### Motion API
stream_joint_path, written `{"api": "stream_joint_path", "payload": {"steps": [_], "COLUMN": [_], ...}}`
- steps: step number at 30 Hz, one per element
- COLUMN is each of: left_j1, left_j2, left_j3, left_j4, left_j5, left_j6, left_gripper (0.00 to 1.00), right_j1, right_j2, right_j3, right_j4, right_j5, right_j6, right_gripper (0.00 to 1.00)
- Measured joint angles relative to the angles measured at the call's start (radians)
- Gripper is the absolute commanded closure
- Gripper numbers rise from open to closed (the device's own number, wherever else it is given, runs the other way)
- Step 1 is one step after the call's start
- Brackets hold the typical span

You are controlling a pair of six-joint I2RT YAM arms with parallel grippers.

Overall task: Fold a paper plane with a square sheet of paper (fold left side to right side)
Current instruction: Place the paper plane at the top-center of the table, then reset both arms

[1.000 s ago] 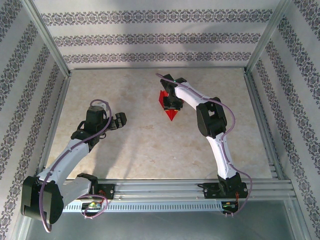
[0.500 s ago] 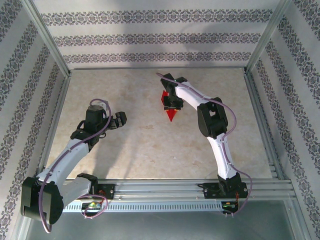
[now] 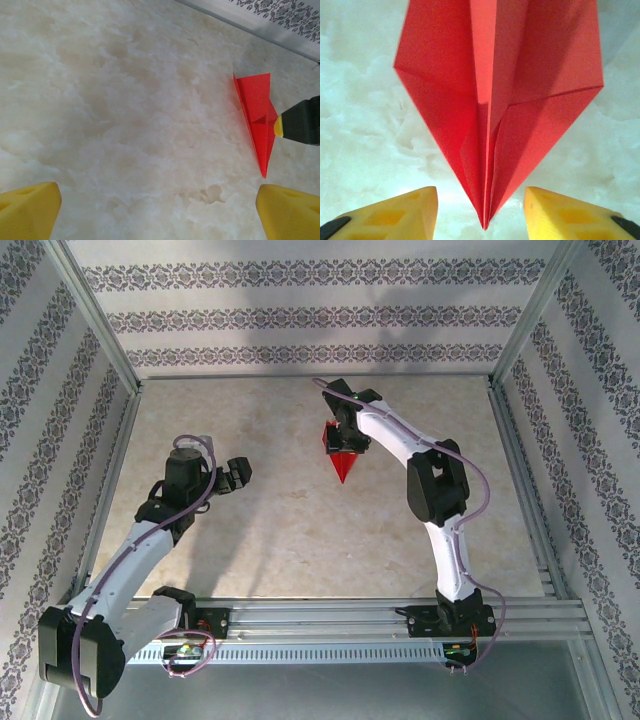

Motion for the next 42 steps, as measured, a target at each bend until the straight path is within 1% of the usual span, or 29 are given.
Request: {"api": "stream_joint_path", "payload": {"steps": [3,6,9,14,16,17,18,25,32,36,42], "left_j1": [0.000,0.000,0.000,0.000,0.000,0.000,0.000,0.005,0.007,0.007,0.009], "left_j2": [-0.009,-0.028,-0.050,-0.082,-0.088,-0.090,-0.091,-0.094,-0.098,-0.098,-0.098], "left_j3": [0.002,0.005,0.023,0.054,0.066,0.069,0.073,0.104,0.130,0.130,0.130], "left_j4": [-0.002,-0.010,-0.016,-0.035,-0.047,-0.049,-0.054,-0.094,-0.121,-0.122,-0.123], "left_j5": [-0.006,-0.019,-0.037,-0.071,-0.086,-0.090,-0.096,-0.138,-0.201,-0.217,-0.240], "left_j6": [0.000,0.000,0.000,0.000,0.000,0.001,0.001,0.003,0.009,0.013,0.023], "left_gripper": [0.00,0.00,0.00,0.00,0.00,0.00,0.00,0.00,0.00,0.00,0.00], "right_j1": [0.000,0.000,0.000,-0.001,-0.008,-0.013,-0.018,-0.067,-0.080,-0.090,-0.123], "right_j2": [-0.072,-0.155,-0.256,-0.442,-0.519,-0.549,-0.580,-0.778,-1.019,-1.180,-1.434], "right_j3": [-0.058,-0.117,-0.191,-0.353,-0.426,-0.451,-0.477,-0.648,-0.790,-0.901,-1.146], "right_j4": [0.016,0.032,0.052,0.098,0.117,0.121,0.124,0.168,0.235,0.319,0.473], "right_j5": [-0.005,-0.006,0.002,0.024,0.039,0.046,0.055,0.121,0.168,0.183,0.217], "right_j6": [-0.001,-0.009,-0.029,-0.052,-0.061,-0.064,-0.069,-0.113,-0.169,-0.202,-0.217], "right_gripper": [0.46,0.41,0.35,0.28,0.22,0.16,0.02,0.02,0.02,0.02,0.02]}}
